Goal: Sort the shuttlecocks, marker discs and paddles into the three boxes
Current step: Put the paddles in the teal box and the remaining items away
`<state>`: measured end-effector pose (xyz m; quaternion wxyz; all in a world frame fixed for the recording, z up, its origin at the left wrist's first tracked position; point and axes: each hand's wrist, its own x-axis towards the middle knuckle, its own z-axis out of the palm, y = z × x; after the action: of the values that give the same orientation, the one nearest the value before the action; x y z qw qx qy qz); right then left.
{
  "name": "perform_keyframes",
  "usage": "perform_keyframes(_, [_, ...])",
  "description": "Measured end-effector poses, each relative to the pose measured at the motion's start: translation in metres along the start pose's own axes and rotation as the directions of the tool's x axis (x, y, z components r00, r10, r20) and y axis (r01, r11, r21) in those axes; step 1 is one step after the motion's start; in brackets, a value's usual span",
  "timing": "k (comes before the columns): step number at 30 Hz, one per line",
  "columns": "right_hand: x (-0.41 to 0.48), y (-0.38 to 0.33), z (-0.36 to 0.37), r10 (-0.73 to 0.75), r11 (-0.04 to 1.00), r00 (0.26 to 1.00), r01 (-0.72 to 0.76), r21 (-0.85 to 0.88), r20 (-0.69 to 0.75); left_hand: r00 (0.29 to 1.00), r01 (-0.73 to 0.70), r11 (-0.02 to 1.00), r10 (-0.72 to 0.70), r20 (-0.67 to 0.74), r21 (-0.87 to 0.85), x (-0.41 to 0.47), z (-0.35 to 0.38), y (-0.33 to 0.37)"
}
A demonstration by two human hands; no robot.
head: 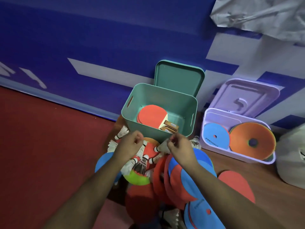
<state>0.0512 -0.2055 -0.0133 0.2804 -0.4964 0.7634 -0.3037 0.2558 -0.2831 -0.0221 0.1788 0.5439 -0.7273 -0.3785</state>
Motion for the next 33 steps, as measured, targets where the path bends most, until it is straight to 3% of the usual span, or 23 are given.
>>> perform_keyframes(3, [-0.007,0.018,0.011,0.085,0.990,0.995,-0.078,-0.117,0.058,0.999,-0.002,0.994,0.006,-0.036,0.110,-0.008,0.016,-0.016])
perform_keyframes(9, [0.000,0.030,0.032,0.205,0.958,0.967,-0.166,-0.235,0.150,0.984,0.168,0.935,-0.177,0.000,0.312,0.006,0.039,-0.035])
perform_keyframes(15, [0.012,0.036,0.044,0.193,0.957,0.968,-0.149,-0.250,0.158,0.980,0.135,0.833,-0.193,0.054,0.537,0.011,0.053,-0.046])
perform_keyframes(17, [0.013,0.037,0.043,0.141,0.966,0.980,-0.104,-0.239,0.144,0.982,0.134,0.841,-0.184,0.045,0.524,0.013,0.053,-0.046])
perform_keyframes(22, [0.005,0.043,0.031,0.039,0.993,0.998,-0.033,-0.111,0.046,0.977,0.212,0.957,-0.214,-0.015,0.199,0.011,0.040,-0.035])
perform_keyframes(27, [-0.016,0.035,0.005,-0.089,0.996,0.996,0.089,0.010,-0.026,0.952,0.264,0.952,-0.283,-0.117,-0.153,-0.008,0.025,-0.011])
perform_keyframes(30, [-0.028,0.024,-0.009,-0.166,0.974,0.984,0.173,0.150,-0.058,0.895,0.284,0.800,-0.419,-0.153,-0.528,-0.022,0.020,0.005])
perform_keyframes(33, [-0.038,0.008,-0.020,-0.205,0.933,0.975,0.220,0.285,-0.083,0.899,0.228,0.415,-0.438,0.026,-0.881,-0.037,0.019,0.018])
